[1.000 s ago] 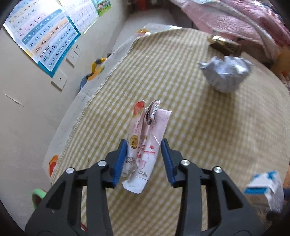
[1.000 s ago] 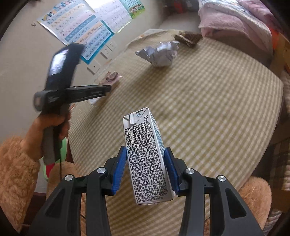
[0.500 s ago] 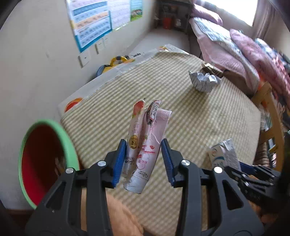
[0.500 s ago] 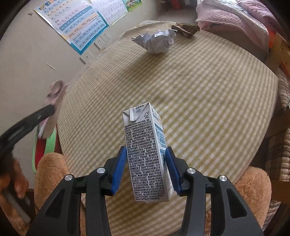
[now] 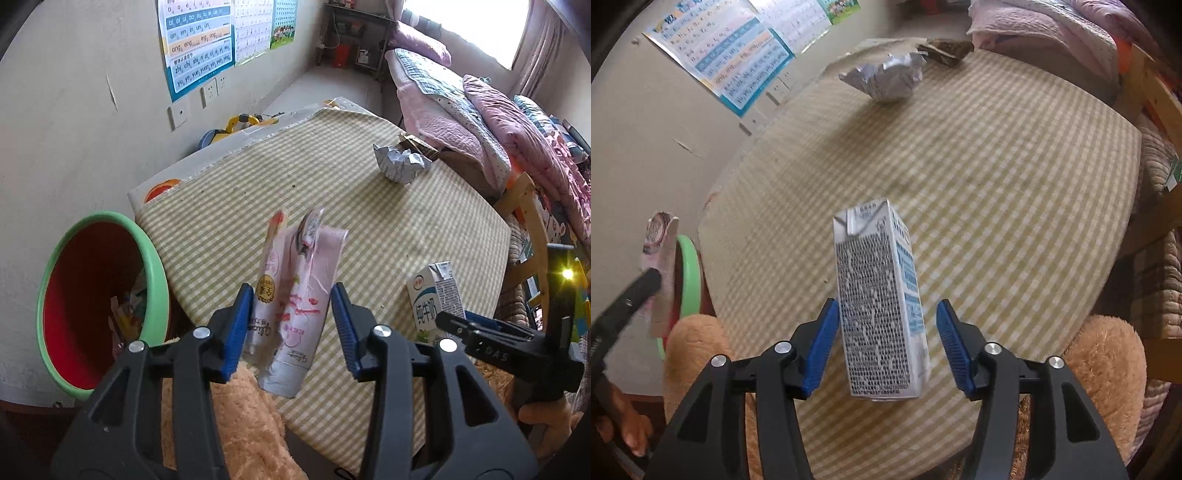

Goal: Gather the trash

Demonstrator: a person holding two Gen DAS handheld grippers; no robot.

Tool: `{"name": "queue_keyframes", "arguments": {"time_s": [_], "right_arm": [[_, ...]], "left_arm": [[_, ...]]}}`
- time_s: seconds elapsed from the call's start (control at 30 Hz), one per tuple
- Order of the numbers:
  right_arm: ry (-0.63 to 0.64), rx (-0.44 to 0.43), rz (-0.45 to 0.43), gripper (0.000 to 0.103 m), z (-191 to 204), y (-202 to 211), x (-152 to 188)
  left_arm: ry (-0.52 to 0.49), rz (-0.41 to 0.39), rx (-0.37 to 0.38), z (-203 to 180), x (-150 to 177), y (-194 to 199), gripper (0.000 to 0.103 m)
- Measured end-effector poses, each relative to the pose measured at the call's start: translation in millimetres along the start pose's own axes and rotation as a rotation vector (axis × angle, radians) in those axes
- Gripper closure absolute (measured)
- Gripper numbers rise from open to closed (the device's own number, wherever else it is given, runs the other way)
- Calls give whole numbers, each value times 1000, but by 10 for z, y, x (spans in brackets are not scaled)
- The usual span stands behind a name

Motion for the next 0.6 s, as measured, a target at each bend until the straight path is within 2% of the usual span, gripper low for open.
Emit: {"name": "queue_keyframes", "arguments": {"time_s": [0.1, 0.17, 0.2, 0.27, 0.47, 0.6], "right_arm": [[16, 20, 11, 49, 32, -28, 47], [35, 22, 11, 54, 65, -34, 78], [51, 26, 14, 62, 93, -38, 96], [66, 23, 11, 62, 134, -22, 111], [110, -10, -93, 64, 332, 278, 29], [103, -34, -150, 64, 384, 474, -36]], "left_arm": [[-9, -3, -1, -17, 11, 19, 62], [-8, -3, 3, -19, 17, 24, 62], [-9, -3, 1, -19, 22, 26, 62], [-8, -2, 3, -16, 25, 29, 62], [-3, -14, 1, 6, 13, 64, 62], [8, -12, 2, 38, 12, 68, 66]]}}
Point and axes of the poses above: each gripper's, at about its wrist camera, not at the fingertips, and y roughly against the way its jaws point, z to its left, x to its underside, the point moved 4 cm from there along -y, roughly the way its jaws point, and after that the axes turned 1 degree about y, right-handed, at the moved point
